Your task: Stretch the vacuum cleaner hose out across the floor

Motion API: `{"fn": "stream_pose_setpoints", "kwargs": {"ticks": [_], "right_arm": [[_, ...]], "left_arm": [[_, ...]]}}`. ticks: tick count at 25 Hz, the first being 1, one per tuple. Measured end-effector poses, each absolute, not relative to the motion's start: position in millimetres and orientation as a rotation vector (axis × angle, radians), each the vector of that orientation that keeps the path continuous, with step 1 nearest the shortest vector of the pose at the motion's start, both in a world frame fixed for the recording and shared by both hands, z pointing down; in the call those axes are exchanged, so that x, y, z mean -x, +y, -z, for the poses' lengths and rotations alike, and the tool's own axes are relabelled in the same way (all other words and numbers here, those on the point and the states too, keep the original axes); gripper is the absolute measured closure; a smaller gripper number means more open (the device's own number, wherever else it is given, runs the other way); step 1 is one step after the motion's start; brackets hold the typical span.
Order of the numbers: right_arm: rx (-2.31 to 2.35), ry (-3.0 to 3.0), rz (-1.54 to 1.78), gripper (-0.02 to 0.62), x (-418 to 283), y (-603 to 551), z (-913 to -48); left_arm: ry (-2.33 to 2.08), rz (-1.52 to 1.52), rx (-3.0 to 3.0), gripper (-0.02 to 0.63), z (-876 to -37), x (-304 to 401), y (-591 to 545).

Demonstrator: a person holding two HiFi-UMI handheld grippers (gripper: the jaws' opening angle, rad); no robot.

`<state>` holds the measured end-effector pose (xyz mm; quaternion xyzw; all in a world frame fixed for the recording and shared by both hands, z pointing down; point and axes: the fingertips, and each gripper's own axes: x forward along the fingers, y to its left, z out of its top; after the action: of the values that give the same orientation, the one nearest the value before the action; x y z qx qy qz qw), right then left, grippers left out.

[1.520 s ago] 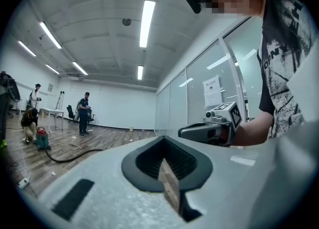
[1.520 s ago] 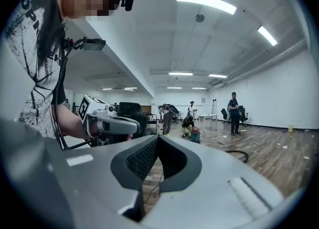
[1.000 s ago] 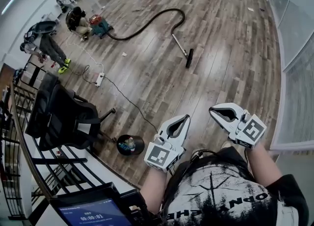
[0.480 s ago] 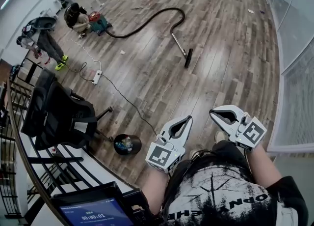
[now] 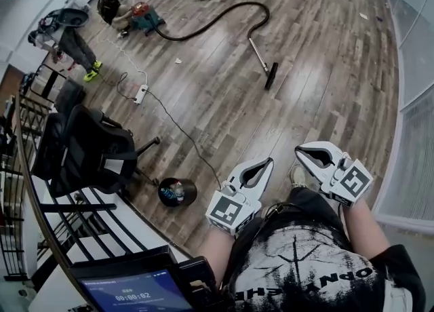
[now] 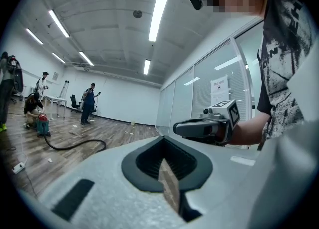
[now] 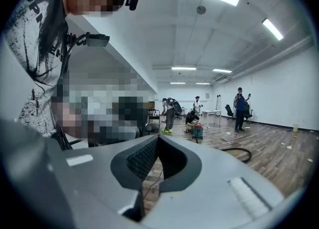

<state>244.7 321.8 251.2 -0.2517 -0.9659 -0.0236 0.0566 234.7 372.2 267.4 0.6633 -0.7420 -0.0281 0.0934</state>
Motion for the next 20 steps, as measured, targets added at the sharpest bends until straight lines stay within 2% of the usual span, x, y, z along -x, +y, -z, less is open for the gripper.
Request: {"fn": "stream_pose_setpoints", "kwargs": {"ticks": [6,12,20], "right_arm": [[0.9,-2.877,0.186,0.589,-209.1,276.4,-258.7],[0.898,-2.961,0.072,0.588,-181.4,197.3,-233.0],[1.003,-2.942,0.123,0.589,-164.8,125.5,-228.9]], "left_arm": [[-2.271,0.047,-1.86,0.606,-269.1,-195.9,334.0],[-2.34,0.064,-1.765,0.606,-254.5,-161.5,275.2],[-2.386,0.035,-1.752,0.606,-237.7,-136.6,190.1]]}}
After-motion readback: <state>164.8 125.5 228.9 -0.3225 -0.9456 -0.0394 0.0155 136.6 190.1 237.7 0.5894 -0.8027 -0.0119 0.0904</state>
